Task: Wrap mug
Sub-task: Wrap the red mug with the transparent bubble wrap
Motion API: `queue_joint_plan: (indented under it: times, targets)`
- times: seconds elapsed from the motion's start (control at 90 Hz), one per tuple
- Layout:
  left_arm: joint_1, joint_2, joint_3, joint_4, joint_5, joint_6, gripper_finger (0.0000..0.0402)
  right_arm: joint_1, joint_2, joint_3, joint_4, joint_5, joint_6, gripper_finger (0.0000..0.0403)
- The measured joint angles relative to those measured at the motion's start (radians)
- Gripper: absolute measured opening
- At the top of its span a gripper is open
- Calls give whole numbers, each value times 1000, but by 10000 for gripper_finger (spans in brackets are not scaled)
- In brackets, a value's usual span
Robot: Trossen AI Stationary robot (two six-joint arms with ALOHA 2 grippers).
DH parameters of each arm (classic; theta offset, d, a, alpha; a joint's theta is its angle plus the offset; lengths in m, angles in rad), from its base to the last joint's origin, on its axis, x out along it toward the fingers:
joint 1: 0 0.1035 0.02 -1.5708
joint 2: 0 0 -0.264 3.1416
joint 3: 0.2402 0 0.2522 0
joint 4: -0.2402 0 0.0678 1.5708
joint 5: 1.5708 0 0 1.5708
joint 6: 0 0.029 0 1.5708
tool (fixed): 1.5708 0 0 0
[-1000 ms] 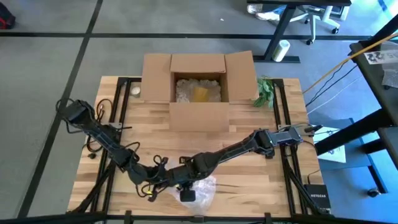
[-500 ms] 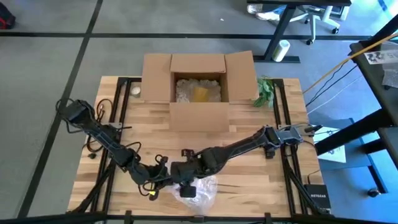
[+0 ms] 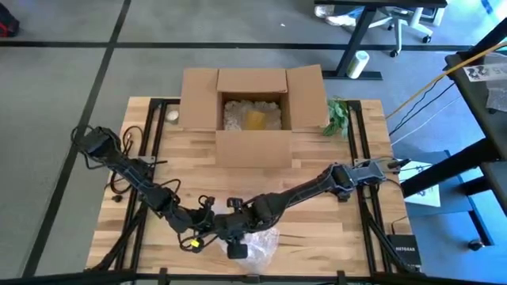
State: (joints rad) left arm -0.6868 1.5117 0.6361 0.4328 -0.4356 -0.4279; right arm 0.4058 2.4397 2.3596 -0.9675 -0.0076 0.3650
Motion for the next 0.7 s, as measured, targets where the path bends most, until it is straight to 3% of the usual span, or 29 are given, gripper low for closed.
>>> queue_joint_plan:
  times: [0.311,0.478,0.7]
  targets:
    - [-83,-158,5,-150,-139,-14,0,-1,51,-5,-51,-40,22,0]
    - [-176,-186,5,-287,-174,-187,0,-15,52,-41,-14,-57,-5,0]
    - [-278,-152,5,-316,-247,-353,0,-54,49,-77,57,-64,31,0]
